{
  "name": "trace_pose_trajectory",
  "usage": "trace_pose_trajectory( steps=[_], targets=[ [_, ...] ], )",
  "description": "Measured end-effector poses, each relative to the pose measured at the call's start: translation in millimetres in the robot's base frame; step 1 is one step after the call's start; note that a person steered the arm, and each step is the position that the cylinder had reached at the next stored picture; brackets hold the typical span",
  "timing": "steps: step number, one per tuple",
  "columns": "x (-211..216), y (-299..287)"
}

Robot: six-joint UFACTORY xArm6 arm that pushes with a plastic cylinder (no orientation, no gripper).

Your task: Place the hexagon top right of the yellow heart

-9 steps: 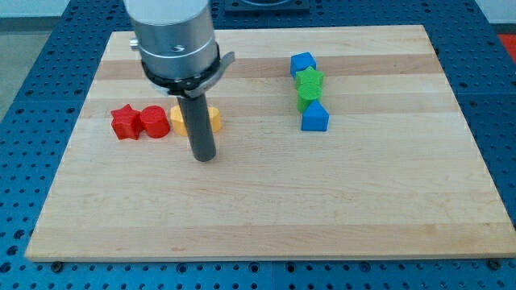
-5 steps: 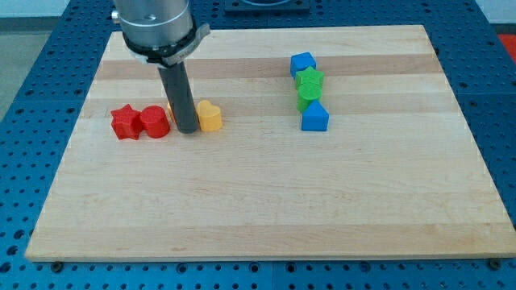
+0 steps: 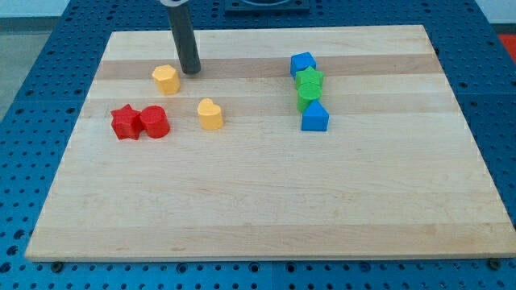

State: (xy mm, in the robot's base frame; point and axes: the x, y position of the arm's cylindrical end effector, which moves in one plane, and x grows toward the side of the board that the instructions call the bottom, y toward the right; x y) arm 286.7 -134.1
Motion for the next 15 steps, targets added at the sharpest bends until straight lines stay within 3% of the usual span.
trace_pose_trajectory(
  steps=[1, 3, 4, 8, 11, 15],
  targets=[
    [-5, -30],
    [27, -86],
    [32, -88],
    [48, -46],
    [49, 22],
    [67, 46]
  ],
)
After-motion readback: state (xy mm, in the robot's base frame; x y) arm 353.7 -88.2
